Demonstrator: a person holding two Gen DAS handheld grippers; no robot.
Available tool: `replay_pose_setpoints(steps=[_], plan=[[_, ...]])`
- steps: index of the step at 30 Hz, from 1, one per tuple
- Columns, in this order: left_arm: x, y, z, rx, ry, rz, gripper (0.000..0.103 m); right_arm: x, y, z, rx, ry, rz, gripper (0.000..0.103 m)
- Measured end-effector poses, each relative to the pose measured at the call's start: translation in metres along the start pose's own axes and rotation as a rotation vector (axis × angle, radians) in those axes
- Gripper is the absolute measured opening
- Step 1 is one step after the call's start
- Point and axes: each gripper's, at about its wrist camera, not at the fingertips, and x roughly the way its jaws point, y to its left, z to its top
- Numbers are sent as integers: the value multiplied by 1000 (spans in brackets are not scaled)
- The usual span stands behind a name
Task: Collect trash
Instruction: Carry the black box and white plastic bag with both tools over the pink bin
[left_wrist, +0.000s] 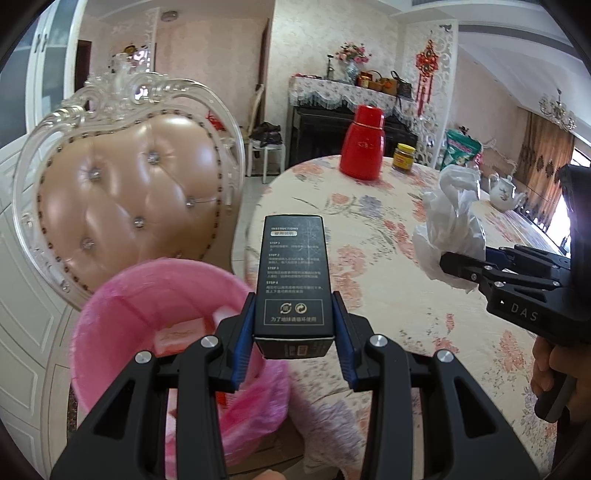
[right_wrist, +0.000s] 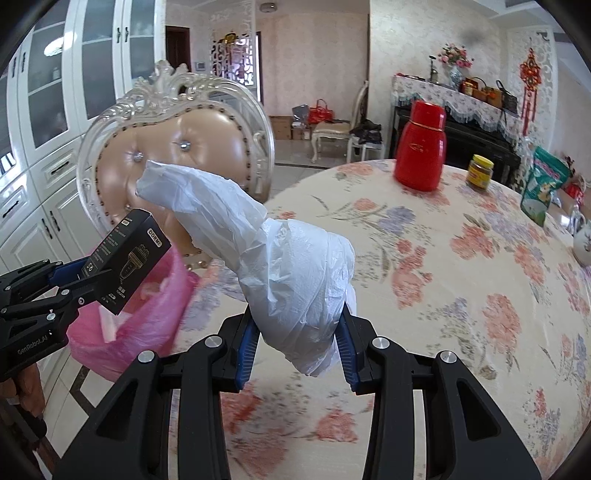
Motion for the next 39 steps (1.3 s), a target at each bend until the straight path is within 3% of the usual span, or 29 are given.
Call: replay_pose_setpoints(steps=[19, 39], plan=[[-40, 80, -14, -107, -29, 94, 38, 17, 87, 20, -76, 5, 109, 37], [-57, 136, -21, -185, -34, 158, 38, 52, 160, 35, -110, 54, 219, 37]])
